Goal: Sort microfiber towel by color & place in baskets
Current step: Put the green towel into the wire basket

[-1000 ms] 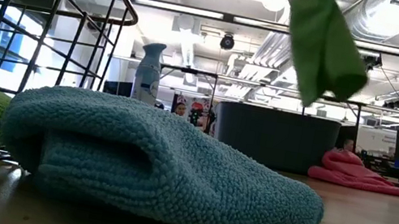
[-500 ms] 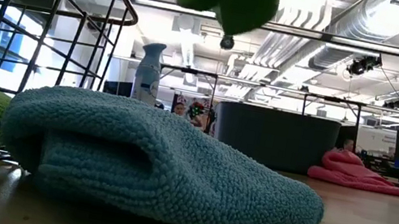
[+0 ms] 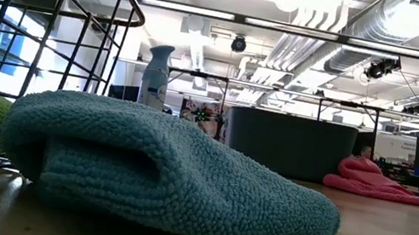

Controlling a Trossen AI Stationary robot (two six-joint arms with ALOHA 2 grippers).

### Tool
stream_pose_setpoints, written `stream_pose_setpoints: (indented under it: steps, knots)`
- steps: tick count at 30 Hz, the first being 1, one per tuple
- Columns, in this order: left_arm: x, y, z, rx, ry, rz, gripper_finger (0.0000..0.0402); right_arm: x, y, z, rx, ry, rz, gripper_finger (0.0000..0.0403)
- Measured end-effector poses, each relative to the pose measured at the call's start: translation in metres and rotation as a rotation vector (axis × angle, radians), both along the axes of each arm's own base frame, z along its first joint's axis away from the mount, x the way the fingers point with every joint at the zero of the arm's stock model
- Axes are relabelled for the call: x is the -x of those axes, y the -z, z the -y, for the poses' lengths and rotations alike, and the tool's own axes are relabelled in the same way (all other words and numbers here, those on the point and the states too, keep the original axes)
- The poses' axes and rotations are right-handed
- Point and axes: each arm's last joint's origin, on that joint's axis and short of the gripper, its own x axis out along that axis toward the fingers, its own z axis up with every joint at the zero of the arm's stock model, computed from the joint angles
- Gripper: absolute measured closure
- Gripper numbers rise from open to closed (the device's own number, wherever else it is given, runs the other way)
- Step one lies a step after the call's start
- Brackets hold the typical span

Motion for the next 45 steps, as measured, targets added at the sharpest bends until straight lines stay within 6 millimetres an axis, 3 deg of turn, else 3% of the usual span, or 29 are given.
stream_pose_setpoints:
  steps: [6,11,15,21,28,34,39,45]
  knots:
    - [0.0,0.0,0.0,-0.008,-0.002,0.0,0.0139,-0.046,0.01,-0.018,0.018,-0.069,0.013,0.0403]
    - [0.0,0.0,0.0,-0.009,-0.003,0.001,0.0139,-0.077,0.019,-0.034,0.003,-0.231,0.032,0.0403]
    - [0.0,0.0,0.0,-0.009,-0.003,0.001,0.0139,-0.095,0.036,-0.048,-0.003,-0.343,0.019,0.0403]
    - [0.0,0.0,0.0,-0.007,-0.002,0.003,0.0139,-0.112,0.071,-0.055,0.001,-0.315,-0.054,0.0403]
    - [0.0,0.0,0.0,0.017,0.0,0.004,0.0139,-0.121,0.102,-0.054,0.006,-0.173,-0.186,0.0403]
    - [0.0,0.0,0.0,0.018,-0.002,0.005,0.0139,-0.112,0.121,-0.057,0.152,-0.054,-0.36,0.0403]
    - [0.0,0.0,-0.001,0.027,-0.026,0.005,0.0139,-0.109,0.131,-0.053,0.202,0.058,-0.449,0.0403]
    - [0.0,0.0,-0.002,0.035,-0.051,0.005,0.0139,-0.11,0.13,-0.053,0.229,-0.011,-0.437,0.0403]
